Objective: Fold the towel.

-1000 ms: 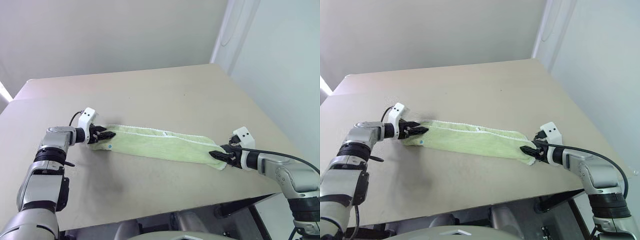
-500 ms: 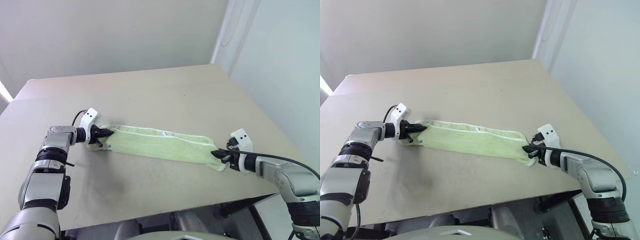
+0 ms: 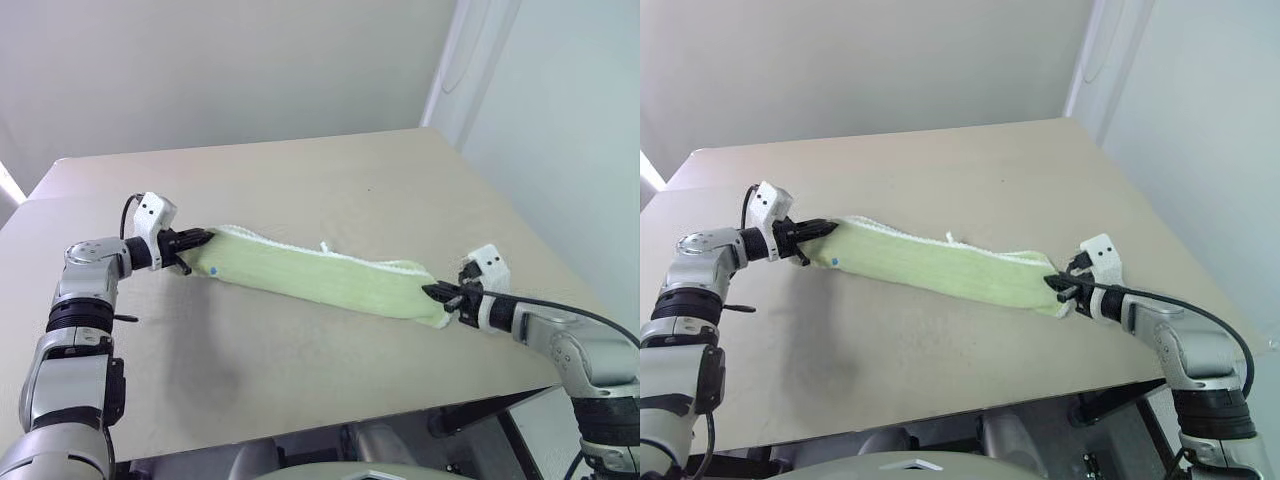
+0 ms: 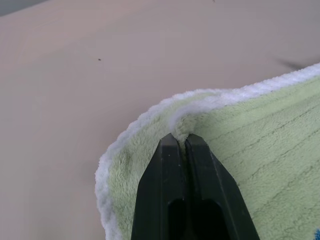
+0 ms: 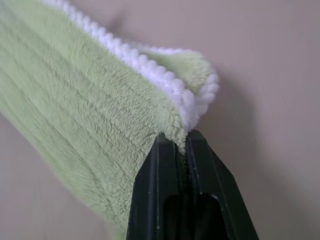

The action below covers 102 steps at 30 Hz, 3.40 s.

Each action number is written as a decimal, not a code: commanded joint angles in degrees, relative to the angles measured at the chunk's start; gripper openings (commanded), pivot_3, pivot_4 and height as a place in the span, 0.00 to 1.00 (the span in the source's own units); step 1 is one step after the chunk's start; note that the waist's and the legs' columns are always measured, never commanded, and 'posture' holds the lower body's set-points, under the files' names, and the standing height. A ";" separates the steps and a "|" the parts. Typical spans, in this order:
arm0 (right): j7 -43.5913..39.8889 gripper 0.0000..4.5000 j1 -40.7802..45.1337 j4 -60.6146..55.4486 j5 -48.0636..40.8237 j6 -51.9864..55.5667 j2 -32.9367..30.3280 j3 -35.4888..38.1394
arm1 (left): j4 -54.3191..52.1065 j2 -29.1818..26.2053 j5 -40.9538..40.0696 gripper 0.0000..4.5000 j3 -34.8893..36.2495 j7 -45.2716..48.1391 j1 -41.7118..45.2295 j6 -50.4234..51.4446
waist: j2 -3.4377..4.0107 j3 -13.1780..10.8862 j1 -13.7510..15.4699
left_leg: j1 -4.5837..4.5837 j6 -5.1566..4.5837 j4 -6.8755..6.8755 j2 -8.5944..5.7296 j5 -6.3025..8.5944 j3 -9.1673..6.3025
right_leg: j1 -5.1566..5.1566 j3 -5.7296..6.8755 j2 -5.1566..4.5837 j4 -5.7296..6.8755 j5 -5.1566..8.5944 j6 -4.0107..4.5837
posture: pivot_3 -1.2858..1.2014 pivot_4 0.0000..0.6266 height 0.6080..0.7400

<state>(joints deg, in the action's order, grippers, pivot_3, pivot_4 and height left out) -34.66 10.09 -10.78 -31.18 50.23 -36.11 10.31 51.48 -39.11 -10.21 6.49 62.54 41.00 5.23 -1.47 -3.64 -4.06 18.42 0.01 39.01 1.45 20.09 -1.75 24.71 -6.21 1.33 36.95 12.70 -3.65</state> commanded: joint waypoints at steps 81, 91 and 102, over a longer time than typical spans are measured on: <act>-1.67 0.55 0.45 -0.77 4.98 -3.03 -2.49 -3.90 | -0.83 1.01 2.59 0.00 -1.10 -4.59 4.49 -3.54 | 0.03 -0.04 0.10 | 0.76 -0.04 0.08 -0.02 0.02 -0.06 | 0.55 0.03 0.01 0.11 -0.13 -0.20 | 0.52 0.00 0.79; -5.58 0.55 -4.45 -10.68 -3.44 2.96 -3.66 -0.89 | -1.38 1.09 2.98 0.00 -1.18 -4.93 2.90 -3.78 | 0.02 -0.04 0.09 | 0.78 -0.04 0.13 -0.02 0.02 -0.07 | 0.54 0.04 0.00 0.12 -0.12 -0.19 | 0.52 0.00 0.79; -1.90 0.55 -0.51 -3.57 3.18 -0.10 -2.44 -5.79 | -1.49 1.30 3.76 0.00 -1.48 -5.66 2.20 -4.57 | 0.01 -0.03 0.19 | 0.80 -0.04 0.13 -0.02 0.01 -0.06 | 0.55 0.04 0.00 0.12 -0.15 -0.18 | 0.52 0.00 0.79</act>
<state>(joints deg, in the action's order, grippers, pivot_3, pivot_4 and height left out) -36.69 8.45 -13.77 -28.37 51.53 -38.55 4.42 51.62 -37.14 -6.33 4.72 57.11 42.90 1.73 -1.46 -3.67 -3.87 19.22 -0.03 39.15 1.43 20.10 -1.82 25.26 -6.17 1.34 37.07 12.55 -3.83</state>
